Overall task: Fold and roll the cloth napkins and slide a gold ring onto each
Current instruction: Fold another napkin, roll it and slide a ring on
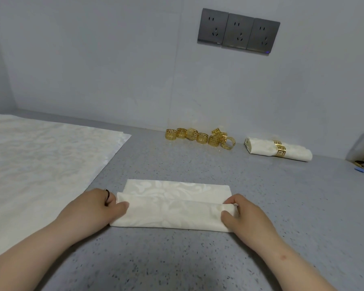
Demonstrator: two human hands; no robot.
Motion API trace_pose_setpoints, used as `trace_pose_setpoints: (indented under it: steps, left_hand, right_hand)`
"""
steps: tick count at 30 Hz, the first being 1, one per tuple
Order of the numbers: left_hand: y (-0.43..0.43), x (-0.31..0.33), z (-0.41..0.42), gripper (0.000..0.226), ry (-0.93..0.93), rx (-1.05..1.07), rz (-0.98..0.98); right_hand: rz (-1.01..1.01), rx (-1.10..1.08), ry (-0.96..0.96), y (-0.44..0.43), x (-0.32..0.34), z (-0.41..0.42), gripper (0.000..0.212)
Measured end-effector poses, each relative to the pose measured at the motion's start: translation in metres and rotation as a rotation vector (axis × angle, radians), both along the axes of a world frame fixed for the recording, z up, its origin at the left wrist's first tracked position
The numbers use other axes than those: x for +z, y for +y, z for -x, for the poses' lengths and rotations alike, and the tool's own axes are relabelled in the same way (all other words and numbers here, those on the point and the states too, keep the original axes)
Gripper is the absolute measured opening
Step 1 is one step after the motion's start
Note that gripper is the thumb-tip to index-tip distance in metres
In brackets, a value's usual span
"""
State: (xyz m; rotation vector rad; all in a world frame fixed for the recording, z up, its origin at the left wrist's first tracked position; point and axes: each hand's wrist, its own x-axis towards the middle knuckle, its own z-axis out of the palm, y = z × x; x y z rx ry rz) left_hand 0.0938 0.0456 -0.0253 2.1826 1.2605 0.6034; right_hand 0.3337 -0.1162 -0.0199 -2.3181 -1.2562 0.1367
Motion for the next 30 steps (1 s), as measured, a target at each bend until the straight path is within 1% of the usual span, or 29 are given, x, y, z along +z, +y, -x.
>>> trace_pose_setpoints:
  steps: [3, 5, 6, 8, 10, 11, 13, 14, 15, 16, 17, 18, 19, 20, 25, 26, 29, 30]
  left_hand:
    - [-0.003, 0.002, -0.002, 0.045, 0.085, 0.042, -0.083]
    - [-0.005, 0.003, -0.001, 0.037, 0.12, 0.075, -0.179]
    - [-0.004, 0.003, 0.0, 0.034, 0.101, 0.073, -0.24]
    - [-0.001, -0.002, 0.002, 0.026, 0.002, -0.018, -0.386]
    - [0.002, -0.004, 0.003, 0.006, -0.022, -0.22, -0.552]
    - [0.002, -0.005, 0.003, 0.009, -0.006, -0.326, -0.6]
    - [0.006, -0.01, 0.005, 0.032, 0.048, -0.44, -0.634]
    - [0.006, -0.011, 0.006, 0.046, 0.062, -0.46, -0.616]
    - [0.005, -0.01, 0.006, 0.058, 0.077, -0.473, -0.59]
    - [0.002, -0.009, 0.006, 0.064, 0.081, -0.475, -0.546]
    - [0.002, -0.009, 0.006, 0.071, 0.067, -0.465, -0.495]
    - [0.002, -0.01, 0.007, 0.083, 0.064, -0.431, -0.454]
    - [0.001, -0.011, 0.009, 0.097, 0.105, -0.403, -0.387]
    - [0.001, -0.012, 0.009, 0.104, 0.139, -0.389, -0.354]
    - [0.001, -0.009, 0.006, 0.091, 0.083, -0.344, -0.371]
    - [0.0, -0.009, 0.005, 0.082, 0.079, -0.338, -0.367]
    - [-0.007, -0.007, 0.007, 0.045, 0.082, -0.312, -0.299]
    - [-0.009, -0.006, 0.007, 0.038, 0.073, -0.304, -0.274]
  right_hand:
    - [0.007, 0.0, -0.124, -0.001, 0.001, 0.003, 0.014]
    - [-0.008, 0.008, -0.215, -0.001, -0.003, -0.002, 0.028]
    - [-0.026, 0.014, -0.239, -0.001, -0.003, -0.004, 0.033]
    - [-0.135, 0.097, -0.298, 0.0, -0.006, -0.008, 0.031]
    - [-0.233, 0.258, -0.374, 0.003, -0.008, -0.01, 0.032]
    - [-0.243, 0.348, -0.385, 0.003, -0.009, -0.009, 0.028]
    - [-0.219, 0.451, -0.366, 0.001, -0.01, -0.008, 0.019]
    - [-0.19, 0.468, -0.319, -0.001, -0.008, -0.008, 0.022]
    - [-0.171, 0.474, -0.259, -0.003, -0.006, -0.008, 0.033]
    - [-0.139, 0.469, -0.202, -0.006, -0.004, -0.008, 0.045]
    - [-0.102, 0.468, -0.145, -0.009, -0.003, -0.011, 0.05]
    - [-0.065, 0.477, -0.104, -0.011, -0.002, -0.012, 0.047]
    - [-0.031, 0.491, -0.086, -0.012, -0.002, -0.013, 0.044]
    - [-0.001, 0.488, -0.083, -0.013, -0.002, -0.013, 0.042]
    - [-0.06, 0.402, -0.113, -0.009, -0.001, -0.008, 0.036]
    - [-0.063, 0.384, -0.115, -0.008, 0.0, -0.008, 0.036]
    - [-0.073, 0.319, -0.072, -0.01, 0.003, -0.005, 0.031]
    - [-0.075, 0.301, -0.039, -0.012, 0.005, -0.004, 0.029]
